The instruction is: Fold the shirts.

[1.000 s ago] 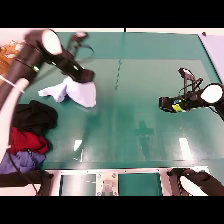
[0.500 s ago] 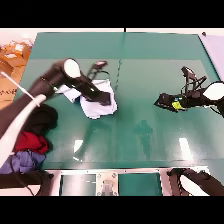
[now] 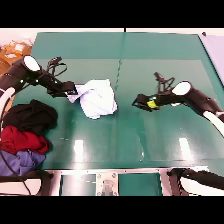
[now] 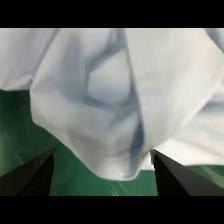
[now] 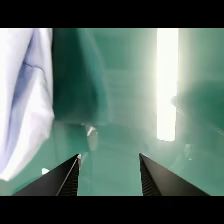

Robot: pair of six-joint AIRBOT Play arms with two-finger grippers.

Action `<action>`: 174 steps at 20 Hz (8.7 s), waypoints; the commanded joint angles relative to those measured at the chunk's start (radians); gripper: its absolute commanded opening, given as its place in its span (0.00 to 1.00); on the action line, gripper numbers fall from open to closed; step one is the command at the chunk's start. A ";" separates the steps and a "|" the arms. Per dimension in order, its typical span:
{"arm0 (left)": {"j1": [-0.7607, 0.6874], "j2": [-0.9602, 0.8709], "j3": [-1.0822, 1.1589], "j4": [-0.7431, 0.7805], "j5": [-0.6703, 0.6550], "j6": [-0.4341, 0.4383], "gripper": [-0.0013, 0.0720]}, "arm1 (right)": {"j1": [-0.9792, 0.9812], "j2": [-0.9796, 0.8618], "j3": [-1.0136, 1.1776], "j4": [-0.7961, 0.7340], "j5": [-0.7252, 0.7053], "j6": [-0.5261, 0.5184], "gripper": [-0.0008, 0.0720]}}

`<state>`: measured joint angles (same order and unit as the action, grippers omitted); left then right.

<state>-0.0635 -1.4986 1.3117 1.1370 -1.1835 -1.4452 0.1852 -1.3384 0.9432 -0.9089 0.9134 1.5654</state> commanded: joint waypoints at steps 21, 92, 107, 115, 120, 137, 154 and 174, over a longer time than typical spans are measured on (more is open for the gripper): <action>0.038 0.014 0.080 0.352 -0.013 0.050 0.05 | 0.116 -0.587 0.637 0.234 -0.021 -0.119 0.03; 0.263 -0.221 0.306 -0.110 -0.338 0.133 0.91 | -0.838 0.003 0.032 -0.149 0.197 -0.201 0.04; -0.031 -0.137 -0.319 -0.287 0.081 0.032 0.57 | -0.813 -0.066 0.037 -0.120 0.206 -0.261 0.04; 0.003 0.063 -0.301 -0.158 0.019 0.023 0.05 | -0.743 -0.063 0.037 -0.089 0.348 -0.170 0.03; 0.003 0.423 -0.257 -0.134 -0.006 -0.031 0.05 | -0.610 0.112 0.157 0.000 0.376 -0.187 0.03; 0.003 0.734 0.768 0.008 0.038 -0.040 0.05 | -0.612 0.735 0.930 -0.098 0.040 -0.028 0.04; 0.003 0.069 0.132 -0.050 0.208 0.057 0.05 | -0.537 0.056 0.222 0.159 -0.050 -0.307 0.04; 0.003 -0.132 0.054 0.163 0.011 0.066 0.05 | -0.619 -0.237 0.314 -0.199 0.179 -0.322 0.03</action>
<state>-0.0620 -1.6291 1.4036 1.2587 -1.1202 -1.3788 -0.4091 -1.6032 1.3293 -1.0218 1.0660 1.2457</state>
